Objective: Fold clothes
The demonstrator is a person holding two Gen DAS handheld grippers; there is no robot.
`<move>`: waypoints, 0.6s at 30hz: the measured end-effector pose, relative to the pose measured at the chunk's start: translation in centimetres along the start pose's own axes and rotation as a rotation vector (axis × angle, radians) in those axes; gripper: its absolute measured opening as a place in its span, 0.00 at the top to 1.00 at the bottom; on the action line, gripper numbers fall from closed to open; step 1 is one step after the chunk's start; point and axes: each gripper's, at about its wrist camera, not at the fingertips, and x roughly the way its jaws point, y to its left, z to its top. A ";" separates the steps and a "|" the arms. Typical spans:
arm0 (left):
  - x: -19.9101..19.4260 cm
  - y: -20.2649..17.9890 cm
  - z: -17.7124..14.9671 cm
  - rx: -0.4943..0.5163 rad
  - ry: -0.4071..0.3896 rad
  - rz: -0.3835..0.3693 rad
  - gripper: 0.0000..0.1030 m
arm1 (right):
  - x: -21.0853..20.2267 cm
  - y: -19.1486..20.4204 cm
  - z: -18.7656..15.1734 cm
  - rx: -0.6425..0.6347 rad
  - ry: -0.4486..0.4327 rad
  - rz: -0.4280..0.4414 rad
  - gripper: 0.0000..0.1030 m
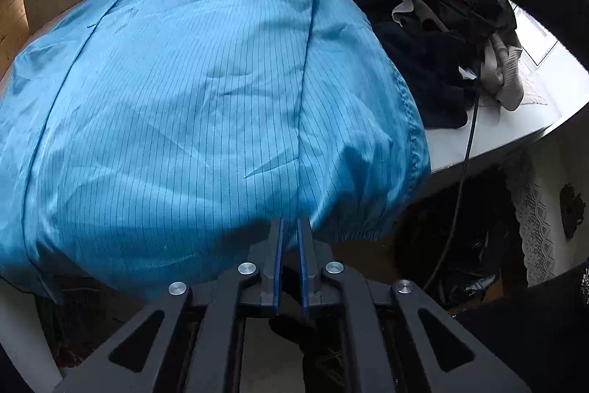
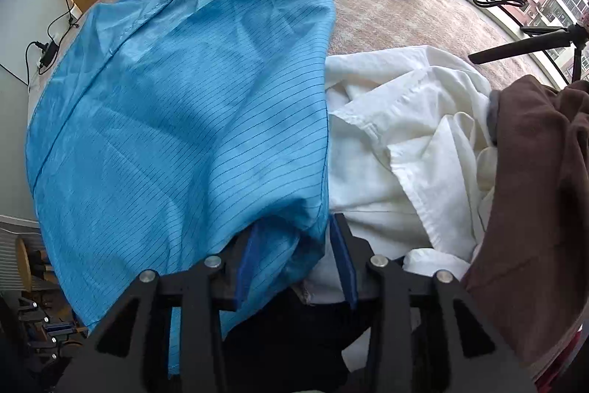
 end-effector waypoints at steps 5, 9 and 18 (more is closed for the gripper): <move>0.6 -2.3 1.1 0.047 -0.023 0.108 0.69 | 0.7 -0.2 0.0 0.013 0.009 0.013 0.62; 1.6 -2.7 2.1 0.067 -0.008 0.164 0.68 | 0.3 -0.2 -0.2 0.027 -0.005 0.036 0.62; 1.5 0.8 2.7 -0.023 -0.027 -0.010 1.00 | 0.7 0.1 -0.1 0.020 0.001 0.029 0.62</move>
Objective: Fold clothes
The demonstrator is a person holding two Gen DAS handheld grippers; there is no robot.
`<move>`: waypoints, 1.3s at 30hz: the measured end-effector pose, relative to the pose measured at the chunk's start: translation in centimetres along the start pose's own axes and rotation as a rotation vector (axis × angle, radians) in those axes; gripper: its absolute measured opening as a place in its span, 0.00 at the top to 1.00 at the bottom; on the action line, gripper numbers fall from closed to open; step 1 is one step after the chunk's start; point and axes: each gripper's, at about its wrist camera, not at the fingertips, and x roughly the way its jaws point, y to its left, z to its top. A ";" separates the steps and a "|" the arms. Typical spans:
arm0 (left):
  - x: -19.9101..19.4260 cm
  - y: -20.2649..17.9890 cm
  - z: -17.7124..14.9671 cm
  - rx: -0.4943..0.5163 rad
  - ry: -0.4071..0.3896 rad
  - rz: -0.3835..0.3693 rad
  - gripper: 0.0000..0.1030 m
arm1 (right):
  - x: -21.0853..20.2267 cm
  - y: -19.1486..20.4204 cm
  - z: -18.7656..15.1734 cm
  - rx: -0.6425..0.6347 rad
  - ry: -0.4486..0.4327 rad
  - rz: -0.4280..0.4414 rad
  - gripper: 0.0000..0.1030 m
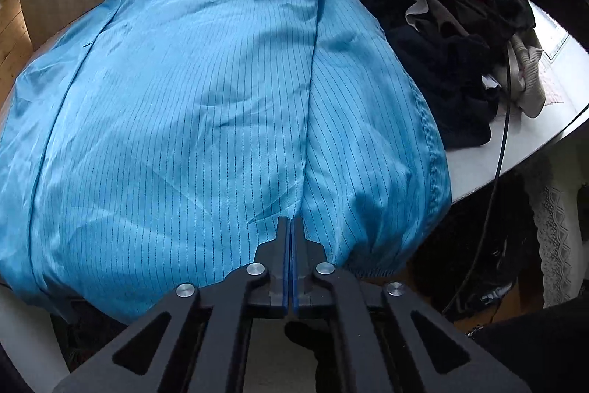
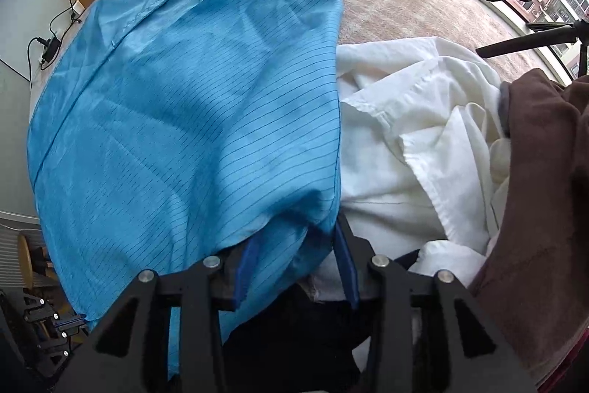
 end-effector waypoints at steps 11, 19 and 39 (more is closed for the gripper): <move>-5.2 -4.3 1.1 0.000 -0.076 -0.278 1.00 | -1.4 -3.2 0.3 0.140 -0.064 0.104 0.88; 1.2 -8.4 -0.7 0.072 0.158 -0.298 0.99 | 0.6 -3.2 0.2 0.084 -0.015 -0.020 0.90; -0.2 -7.5 0.4 0.011 -0.020 -0.265 0.68 | 1.6 0.6 0.5 0.134 0.048 0.114 0.52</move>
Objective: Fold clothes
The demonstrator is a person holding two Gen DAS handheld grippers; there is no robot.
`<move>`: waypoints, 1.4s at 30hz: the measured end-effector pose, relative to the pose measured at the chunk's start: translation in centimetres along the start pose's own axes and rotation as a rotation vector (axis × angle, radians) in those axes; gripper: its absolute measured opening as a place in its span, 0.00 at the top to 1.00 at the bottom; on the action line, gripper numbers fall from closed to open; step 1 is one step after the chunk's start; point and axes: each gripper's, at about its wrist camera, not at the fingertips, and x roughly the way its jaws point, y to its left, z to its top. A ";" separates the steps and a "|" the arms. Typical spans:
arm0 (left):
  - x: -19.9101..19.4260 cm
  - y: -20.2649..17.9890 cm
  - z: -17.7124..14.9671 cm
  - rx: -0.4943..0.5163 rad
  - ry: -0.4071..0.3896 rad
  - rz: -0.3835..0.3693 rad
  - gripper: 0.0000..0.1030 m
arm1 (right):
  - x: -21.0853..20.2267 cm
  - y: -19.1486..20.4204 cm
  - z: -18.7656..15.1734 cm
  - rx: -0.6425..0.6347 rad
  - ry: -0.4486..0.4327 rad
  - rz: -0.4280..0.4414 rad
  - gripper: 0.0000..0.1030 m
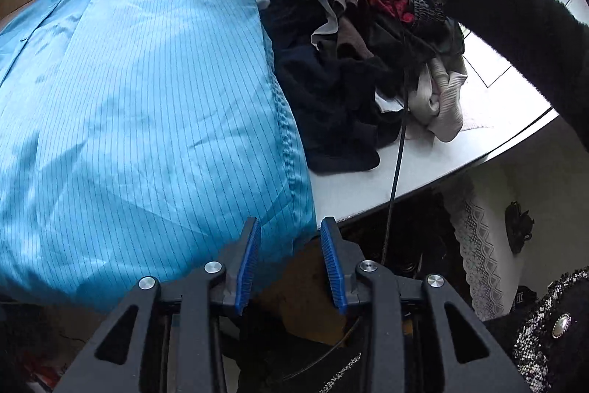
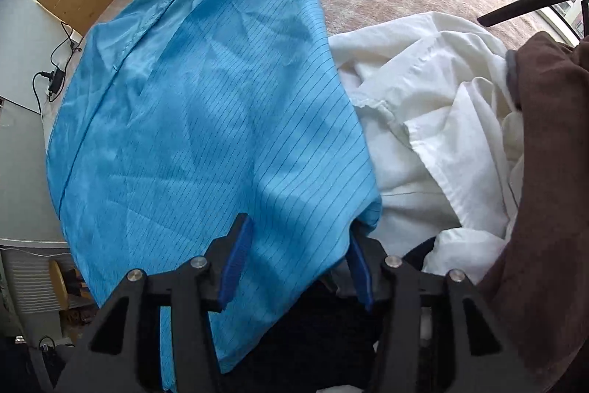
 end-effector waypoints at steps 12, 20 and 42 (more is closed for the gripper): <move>3.1 -1.7 1.1 0.053 0.003 0.031 1.00 | -2.0 0.7 -0.5 0.033 -0.065 0.126 0.95; -3.7 4.5 1.1 -0.146 -0.133 -0.041 1.00 | -4.1 1.1 0.4 0.051 -0.086 0.144 0.95; 3.1 1.5 4.5 -0.108 0.007 0.163 0.98 | -1.0 -1.2 -0.5 0.046 -0.021 0.046 0.88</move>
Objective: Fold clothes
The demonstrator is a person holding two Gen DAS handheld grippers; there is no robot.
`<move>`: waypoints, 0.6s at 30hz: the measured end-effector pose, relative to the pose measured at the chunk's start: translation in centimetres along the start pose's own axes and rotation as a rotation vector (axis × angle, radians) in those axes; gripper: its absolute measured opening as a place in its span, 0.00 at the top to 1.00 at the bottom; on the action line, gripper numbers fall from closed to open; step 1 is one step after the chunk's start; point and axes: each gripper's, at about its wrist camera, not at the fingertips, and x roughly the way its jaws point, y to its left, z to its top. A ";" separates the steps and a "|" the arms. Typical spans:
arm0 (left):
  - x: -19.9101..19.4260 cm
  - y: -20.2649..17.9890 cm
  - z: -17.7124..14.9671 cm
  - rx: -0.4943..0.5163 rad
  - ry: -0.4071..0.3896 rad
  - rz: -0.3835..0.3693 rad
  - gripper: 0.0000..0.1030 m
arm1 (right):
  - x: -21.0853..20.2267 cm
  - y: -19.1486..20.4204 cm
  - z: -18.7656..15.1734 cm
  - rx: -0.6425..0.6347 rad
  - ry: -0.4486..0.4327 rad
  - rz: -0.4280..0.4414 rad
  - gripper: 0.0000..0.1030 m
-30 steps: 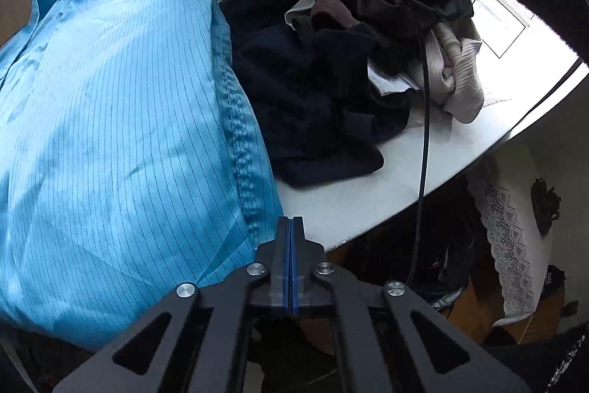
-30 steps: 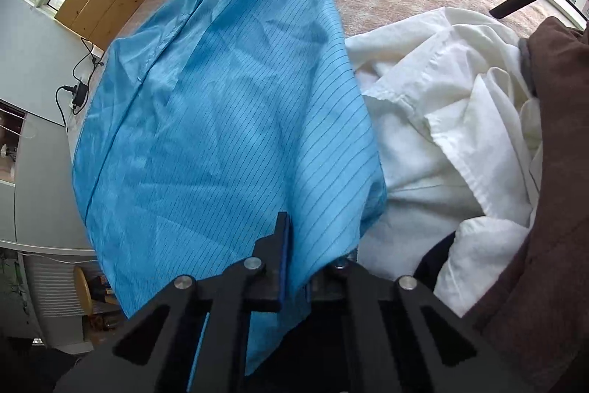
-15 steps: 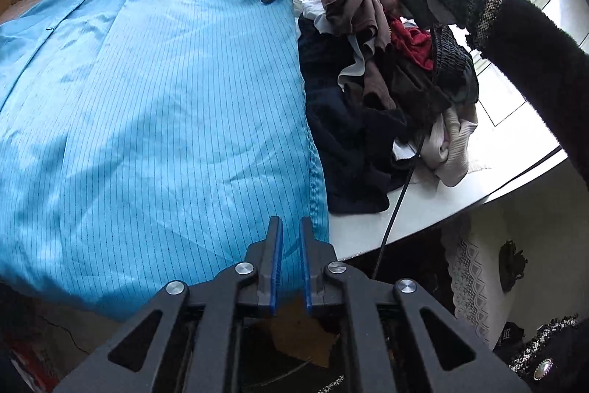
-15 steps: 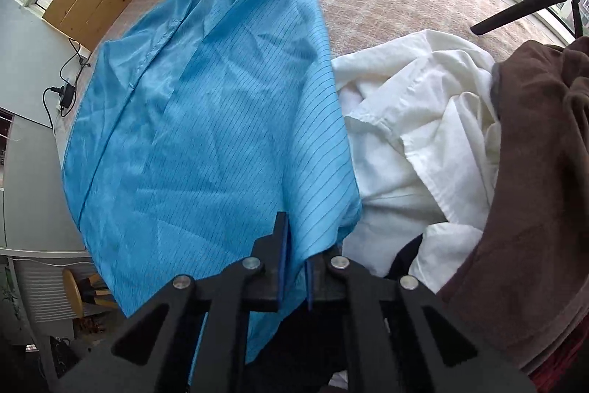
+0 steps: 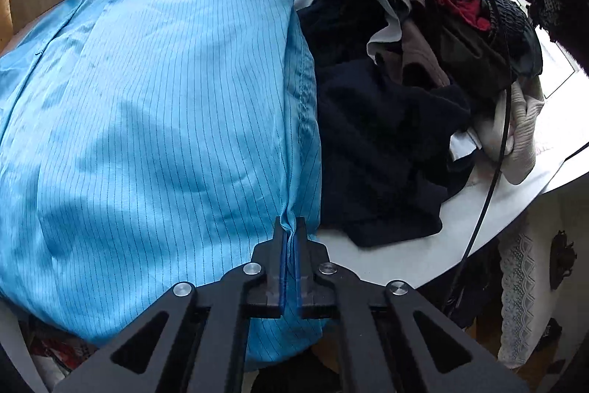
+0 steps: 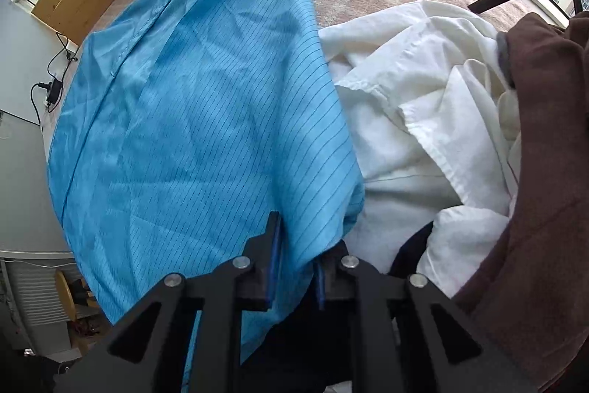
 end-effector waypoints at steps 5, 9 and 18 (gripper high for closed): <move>-4.4 3.3 -0.5 -0.119 -0.060 -0.125 0.99 | -1.8 0.3 0.2 -0.010 -0.046 0.080 0.97; -8.9 7.7 -1.3 -0.239 -0.135 -0.218 0.99 | -4.8 3.6 1.8 -0.047 -0.106 0.140 0.97; -10.7 20.6 -4.4 -0.521 -0.172 -0.186 0.96 | -0.4 18.4 8.6 -0.270 0.013 0.114 0.87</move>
